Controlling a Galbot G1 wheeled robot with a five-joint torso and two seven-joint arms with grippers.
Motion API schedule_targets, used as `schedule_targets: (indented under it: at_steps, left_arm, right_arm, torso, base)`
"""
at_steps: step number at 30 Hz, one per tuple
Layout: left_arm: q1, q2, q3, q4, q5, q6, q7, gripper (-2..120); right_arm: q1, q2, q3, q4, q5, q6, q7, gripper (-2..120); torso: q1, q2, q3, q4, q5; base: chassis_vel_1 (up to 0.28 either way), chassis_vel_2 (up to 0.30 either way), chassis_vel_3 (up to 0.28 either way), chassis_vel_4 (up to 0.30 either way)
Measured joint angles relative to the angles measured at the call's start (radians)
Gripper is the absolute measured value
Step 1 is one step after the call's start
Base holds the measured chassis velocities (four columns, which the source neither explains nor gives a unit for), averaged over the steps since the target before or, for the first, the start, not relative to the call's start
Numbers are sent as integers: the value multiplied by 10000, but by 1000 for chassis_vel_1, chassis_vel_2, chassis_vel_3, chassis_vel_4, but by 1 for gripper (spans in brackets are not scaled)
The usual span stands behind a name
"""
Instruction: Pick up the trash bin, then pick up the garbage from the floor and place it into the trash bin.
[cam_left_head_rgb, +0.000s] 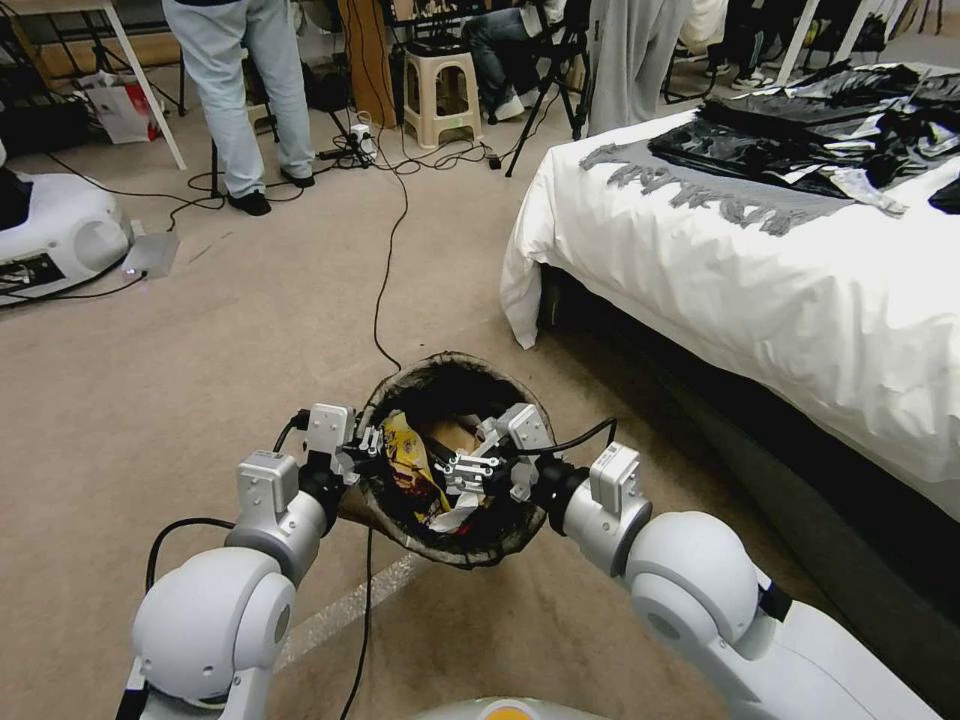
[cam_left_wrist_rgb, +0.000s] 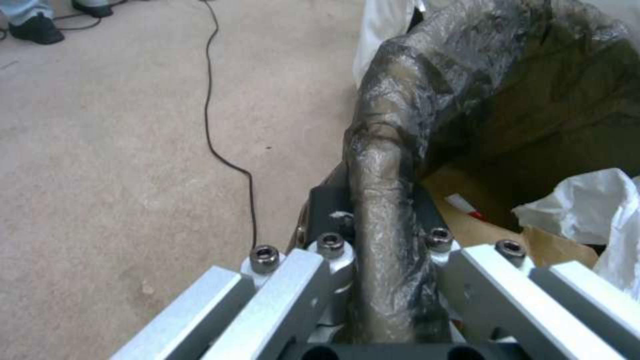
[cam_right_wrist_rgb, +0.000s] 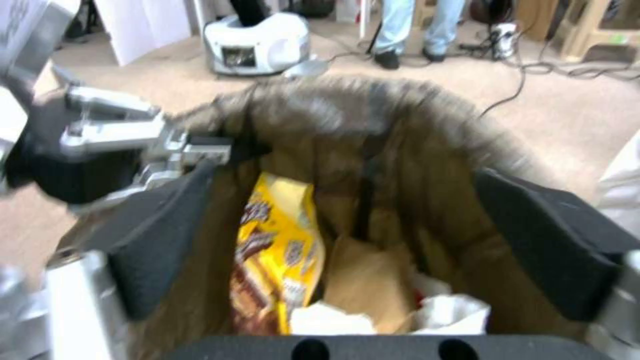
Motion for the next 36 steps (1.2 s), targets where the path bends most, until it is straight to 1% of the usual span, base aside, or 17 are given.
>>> schedule_targets:
  at_steps: [5,7,8,9,12,13,15,17,19,20,22,23,26,27,30,34,36]
  left_arm:
    - [-10,-19,32,-2,2,-1,2,3]
    - [-11,-40,34,-4,5,-1,3,3]
    - [-11,-40,34,-4,5,-1,3,3]
    - [-8,-45,28,-7,5,-2,3,3]
    - [55,-71,-94,-56,-10,-5,4,3]
    - [55,-71,-94,-56,-10,-5,4,3]
    - [107,-88,-203,-98,-36,-11,3,3]
    - [116,-90,-241,-110,-57,-13,-1,3]
    - [140,-92,-296,-142,-138,-14,-27,3]
    - [140,-92,-296,-142,-138,-14,-27,3]
    - [164,-93,-338,-163,-275,-14,-84,3]
    - [164,-93,-338,-163,-275,-14,-84,3]
    - [194,-98,-427,-169,-394,-15,-172,3]
    - [194,-98,-427,-169,-394,-15,-172,3]
    - [272,-124,-612,-206,-527,-15,-368,3]
    - [361,-115,-680,-259,-560,-17,-395,3]
    - [441,-101,-728,-317,-567,-59,-396,3]
  right_arm:
    - [-231,-89,692,310,88,159,-5,100]
    - [-554,-158,1413,581,142,425,-115,100]
    - [-554,-158,1413,581,142,425,-115,100]
    - [-696,-191,1671,685,148,569,-172,100]
    - [-1292,-273,2564,1063,100,1601,24,100]
    - [-1292,-273,2564,1063,100,1601,24,100]
    - [-1643,-222,3006,1205,-14,2127,350,100]
    - [-1866,-160,3298,1257,-106,2283,429,100]
    - [-2617,151,4156,1308,-468,2655,401,100]
    - [-2617,151,4156,1308,-468,2655,401,100]
    - [-3441,683,4933,1271,-998,3025,211,100]
    - [-3441,683,4933,1271,-998,3025,211,100]
    - [-4379,1332,5578,1188,-1638,3499,21,100]
    - [-4379,1332,5578,1188,-1638,3499,21,100]
    - [-5449,2192,5950,1183,-2654,4004,-154,100]
    - [-6000,2591,5937,1161,-3129,4328,-172,100]
    - [-6469,2857,5861,981,-3683,4895,-172,100]
  torso:
    - [1,0,0,0,0]
    - [0,0,0,-1,0]
    - [0,0,0,-1,0]
    - [1,0,0,-1,1]
    - [0,0,0,-3,0]
    - [0,0,0,-3,0]
    - [0,0,0,3,1]
    - [0,0,0,0,0]
    - [0,0,0,-1,-1]
    - [0,0,0,-1,-1]
    - [1,0,0,-2,0]
    - [1,0,0,-2,0]
    - [0,0,-1,-2,-1]
    - [0,0,-1,-2,-1]
    - [1,0,-1,-1,-1]
    - [0,0,-1,-1,-2]
    - [0,0,-1,0,-1]
  base:
    - [0,0,0,0]
    - [0,0,0,0]
    - [0,0,0,0]
    - [0,0,0,0]
    - [0,0,0,0]
    - [0,0,0,0]
    - [0,0,0,0]
    - [0,0,0,0]
    - [0,0,0,0]
    - [0,0,0,0]
    - [0,0,0,0]
    - [0,0,0,0]
    - [0,0,0,0]
    - [0,0,0,0]
    - [0,0,0,0]
    - [0,0,0,0]
    - [0,0,0,0]
